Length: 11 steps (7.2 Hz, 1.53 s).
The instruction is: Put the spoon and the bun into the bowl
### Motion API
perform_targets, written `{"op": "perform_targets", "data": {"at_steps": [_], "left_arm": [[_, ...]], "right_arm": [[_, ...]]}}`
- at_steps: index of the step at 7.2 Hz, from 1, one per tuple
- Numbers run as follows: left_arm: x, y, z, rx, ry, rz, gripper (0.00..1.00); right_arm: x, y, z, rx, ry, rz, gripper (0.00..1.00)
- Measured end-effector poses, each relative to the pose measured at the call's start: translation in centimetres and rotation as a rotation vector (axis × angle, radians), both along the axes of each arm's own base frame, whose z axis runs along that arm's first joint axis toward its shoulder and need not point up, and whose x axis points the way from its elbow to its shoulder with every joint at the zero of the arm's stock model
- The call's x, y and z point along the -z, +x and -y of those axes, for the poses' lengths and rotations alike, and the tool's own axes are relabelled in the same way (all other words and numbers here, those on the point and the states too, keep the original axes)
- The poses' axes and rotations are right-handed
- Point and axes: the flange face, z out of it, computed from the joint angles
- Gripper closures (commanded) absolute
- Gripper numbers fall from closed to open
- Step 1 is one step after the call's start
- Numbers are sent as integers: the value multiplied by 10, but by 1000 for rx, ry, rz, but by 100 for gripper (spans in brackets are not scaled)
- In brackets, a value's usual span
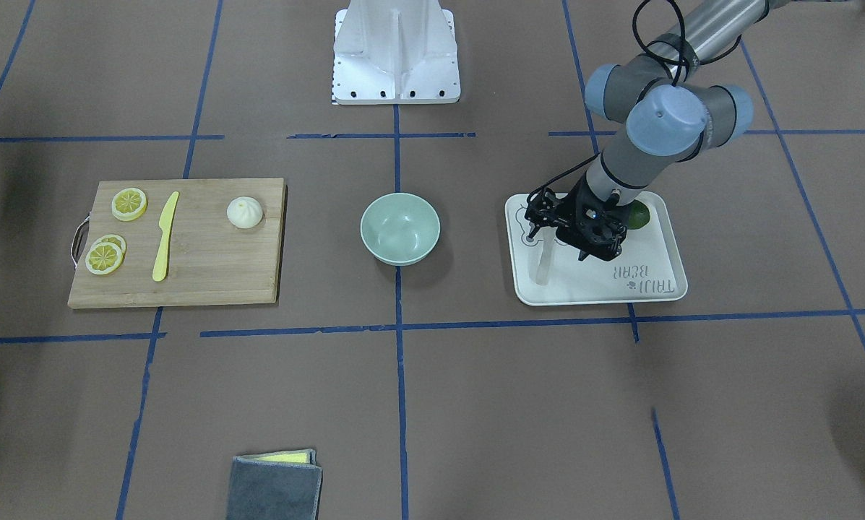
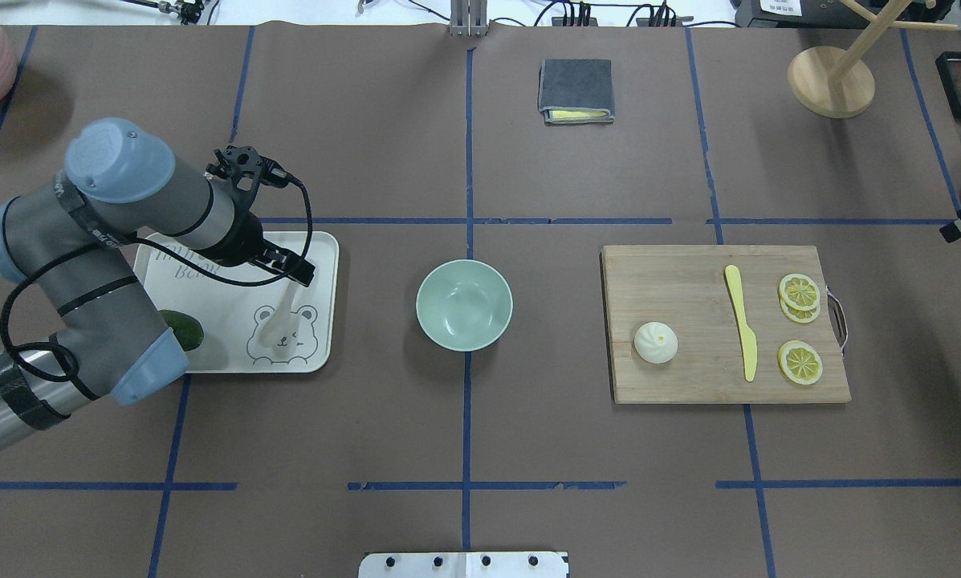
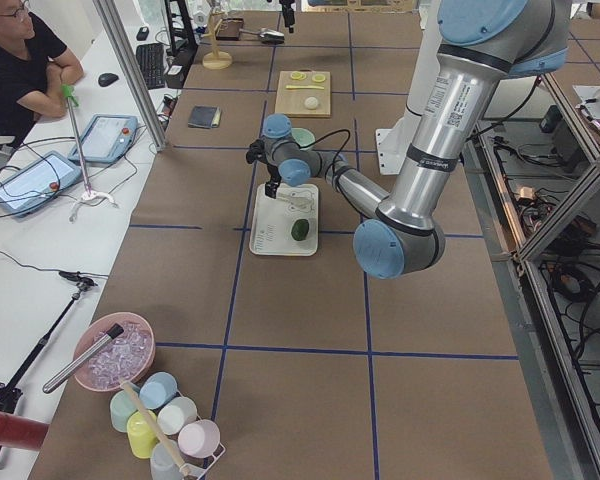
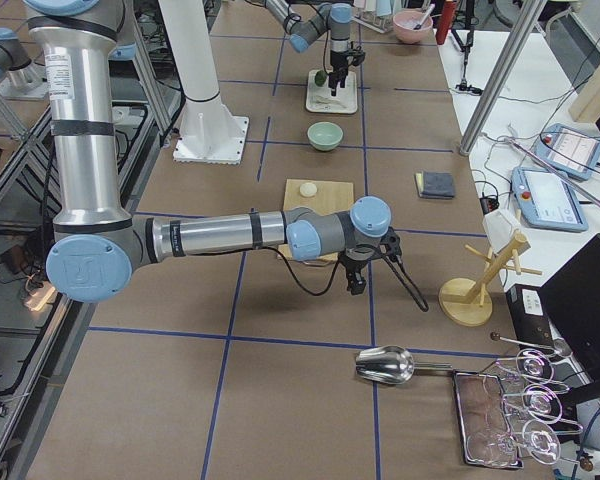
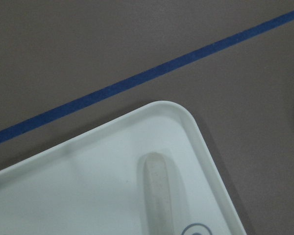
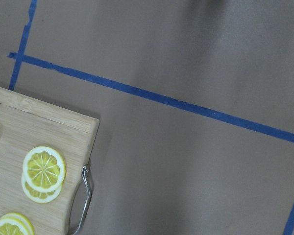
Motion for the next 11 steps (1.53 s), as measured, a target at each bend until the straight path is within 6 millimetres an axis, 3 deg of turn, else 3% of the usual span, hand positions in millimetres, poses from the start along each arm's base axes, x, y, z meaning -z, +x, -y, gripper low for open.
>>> {"op": "perform_targets", "data": {"at_steps": [2,4,6,7,11], "left_arm": [[-8,14,1,43,34,50,5],[-17,25,-3,45,37,73,19],[-12,30,-7,34,40,66,93],[-10,30,-9,31,40,62,99],[-11,30,-10,32,41,65,100]], "right_arm": [[0,-1,0,2,-1,0,0],[0,-5,-1,9,-1,0,0],[0,-6,-1,11,-2,0,0],[-1,-7,-1,13,-4,0,0],[-8,-9,-1,17,-19,-3,0]]}}
